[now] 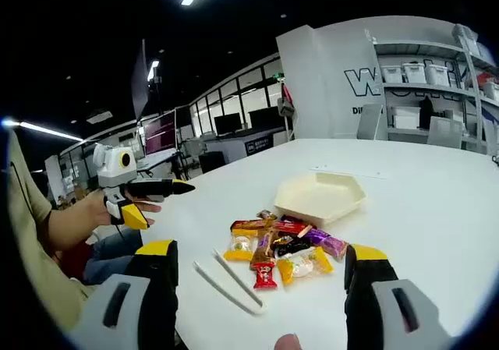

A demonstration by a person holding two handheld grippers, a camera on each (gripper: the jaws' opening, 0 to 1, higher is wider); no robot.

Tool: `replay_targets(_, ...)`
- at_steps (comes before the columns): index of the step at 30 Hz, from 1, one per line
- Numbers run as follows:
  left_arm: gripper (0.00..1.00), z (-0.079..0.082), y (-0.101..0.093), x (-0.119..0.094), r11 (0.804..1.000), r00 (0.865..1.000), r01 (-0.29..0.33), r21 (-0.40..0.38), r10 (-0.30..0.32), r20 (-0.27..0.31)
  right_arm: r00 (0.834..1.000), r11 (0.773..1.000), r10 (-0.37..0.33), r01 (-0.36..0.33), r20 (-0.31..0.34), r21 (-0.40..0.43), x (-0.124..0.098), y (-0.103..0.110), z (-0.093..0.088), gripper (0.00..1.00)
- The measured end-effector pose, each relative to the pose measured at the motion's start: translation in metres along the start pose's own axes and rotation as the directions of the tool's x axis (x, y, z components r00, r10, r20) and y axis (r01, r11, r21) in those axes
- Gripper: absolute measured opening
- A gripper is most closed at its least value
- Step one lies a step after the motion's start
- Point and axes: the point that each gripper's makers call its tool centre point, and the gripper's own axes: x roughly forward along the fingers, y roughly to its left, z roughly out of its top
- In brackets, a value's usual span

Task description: Place the target food into the container with the food tongs after gripping and lifting it, then release it inside without dropping or visibly crushing the food.

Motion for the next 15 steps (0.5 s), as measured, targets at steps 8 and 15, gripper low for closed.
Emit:
replay_targets(8,0.99,0.0,0.0007,0.0007,1.0,1.0,0.0,0.003,0.0,-0.001,1.0,1.0,0.001,-0.001,-0.002,0.0,0.0003,-0.0004,-0.0005,0.87)
replay_targets(15,0.99,0.001,0.0011,0.0003,1.0,1.0,0.0,0.007,0.0,-0.002,1.0,1.0,0.001,-0.001,-0.002,-0.002,0.0003,-0.0011,0.0006,0.87)
